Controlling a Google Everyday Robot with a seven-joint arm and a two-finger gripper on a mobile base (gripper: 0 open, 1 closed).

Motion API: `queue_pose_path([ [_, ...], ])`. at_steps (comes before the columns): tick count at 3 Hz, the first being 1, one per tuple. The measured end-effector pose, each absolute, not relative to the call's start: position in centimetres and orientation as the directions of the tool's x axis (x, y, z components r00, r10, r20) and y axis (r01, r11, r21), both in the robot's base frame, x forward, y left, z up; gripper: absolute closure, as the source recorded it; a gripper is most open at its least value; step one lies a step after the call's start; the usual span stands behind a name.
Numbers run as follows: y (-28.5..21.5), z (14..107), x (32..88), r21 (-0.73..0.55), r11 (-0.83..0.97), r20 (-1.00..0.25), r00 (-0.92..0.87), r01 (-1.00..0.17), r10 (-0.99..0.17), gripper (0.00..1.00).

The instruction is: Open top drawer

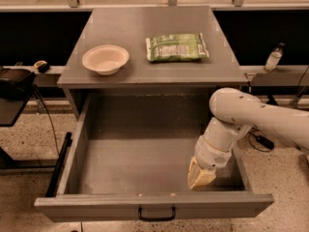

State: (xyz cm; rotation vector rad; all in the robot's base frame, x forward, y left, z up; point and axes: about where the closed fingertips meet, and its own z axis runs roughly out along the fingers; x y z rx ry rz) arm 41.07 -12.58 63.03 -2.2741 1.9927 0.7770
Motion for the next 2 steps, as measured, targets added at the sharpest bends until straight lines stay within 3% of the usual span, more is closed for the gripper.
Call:
queue_pose_path([
  [2,-13.0,66.3,38.1,0.273,-0.194,-0.393,0.075,-0.942,-0.917,1.0],
])
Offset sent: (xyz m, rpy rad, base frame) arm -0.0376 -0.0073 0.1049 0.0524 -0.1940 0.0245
